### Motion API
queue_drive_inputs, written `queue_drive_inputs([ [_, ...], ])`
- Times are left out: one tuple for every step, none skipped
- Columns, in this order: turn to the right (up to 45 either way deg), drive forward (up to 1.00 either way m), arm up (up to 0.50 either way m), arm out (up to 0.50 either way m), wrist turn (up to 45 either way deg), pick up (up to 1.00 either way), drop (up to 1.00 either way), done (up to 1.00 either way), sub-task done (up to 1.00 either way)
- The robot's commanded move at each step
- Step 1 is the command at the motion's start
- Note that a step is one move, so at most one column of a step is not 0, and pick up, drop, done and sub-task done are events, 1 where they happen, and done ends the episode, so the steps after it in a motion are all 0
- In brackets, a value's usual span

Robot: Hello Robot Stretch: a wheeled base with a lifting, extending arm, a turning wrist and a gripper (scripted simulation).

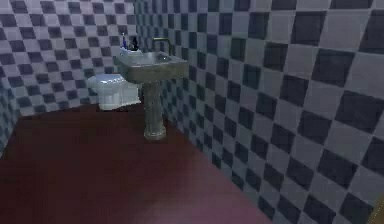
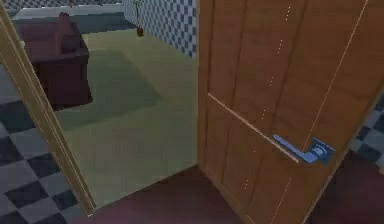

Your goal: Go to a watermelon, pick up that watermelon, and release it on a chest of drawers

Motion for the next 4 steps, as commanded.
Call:
queue_drive_inputs([
  [45.0,0.00,0.00,0.00,0.0,0.00,0.00,0.00,0.00],
  [27.0,0.00,0.00,0.00,0.0,0.00,0.00,0.00,0.00],
  [3.0,0.00,0.00,0.00,0.0,0.00,0.00,0.00,0.00],
  [0.0,0.60,0.00,0.00,0.0,0.00,0.00,0.00,0.00],
])
